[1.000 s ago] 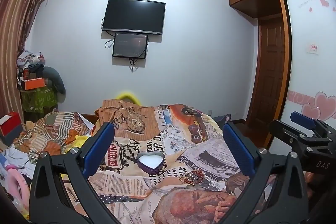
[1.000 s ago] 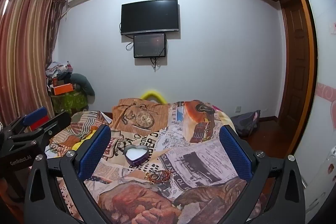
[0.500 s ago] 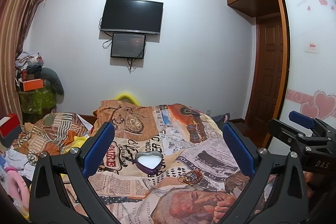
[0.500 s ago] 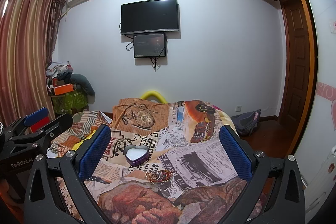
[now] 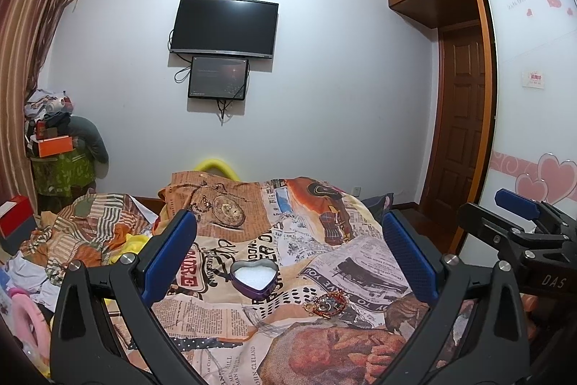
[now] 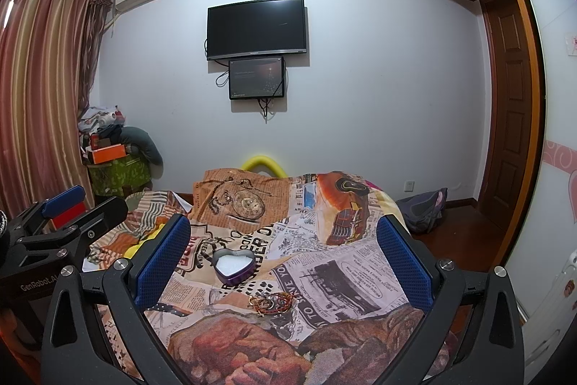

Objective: Organize jewelry

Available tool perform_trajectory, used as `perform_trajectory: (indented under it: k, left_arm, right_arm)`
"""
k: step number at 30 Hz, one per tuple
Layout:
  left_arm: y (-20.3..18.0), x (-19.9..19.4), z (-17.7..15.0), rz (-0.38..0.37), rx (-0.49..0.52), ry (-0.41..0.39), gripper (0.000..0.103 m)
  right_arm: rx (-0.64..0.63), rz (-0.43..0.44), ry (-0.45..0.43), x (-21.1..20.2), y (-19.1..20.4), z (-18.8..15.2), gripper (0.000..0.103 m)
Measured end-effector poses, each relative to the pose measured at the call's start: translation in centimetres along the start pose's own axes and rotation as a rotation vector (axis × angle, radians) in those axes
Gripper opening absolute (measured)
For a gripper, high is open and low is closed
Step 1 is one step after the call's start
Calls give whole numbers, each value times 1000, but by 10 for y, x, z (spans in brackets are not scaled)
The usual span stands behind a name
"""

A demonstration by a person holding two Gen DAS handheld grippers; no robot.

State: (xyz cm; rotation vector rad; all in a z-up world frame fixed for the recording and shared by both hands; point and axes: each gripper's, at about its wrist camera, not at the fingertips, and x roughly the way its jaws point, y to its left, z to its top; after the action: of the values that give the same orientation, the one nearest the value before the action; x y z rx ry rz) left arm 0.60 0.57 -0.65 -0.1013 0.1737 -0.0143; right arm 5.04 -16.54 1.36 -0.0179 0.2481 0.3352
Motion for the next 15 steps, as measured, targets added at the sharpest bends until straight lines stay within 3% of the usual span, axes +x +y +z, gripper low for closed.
perform_trajectory:
  k: [15]
  left_arm:
    - [0, 3, 0, -9, -6, 7, 103]
  right_arm:
    - [-1, 1, 0, -1, 1, 0, 102]
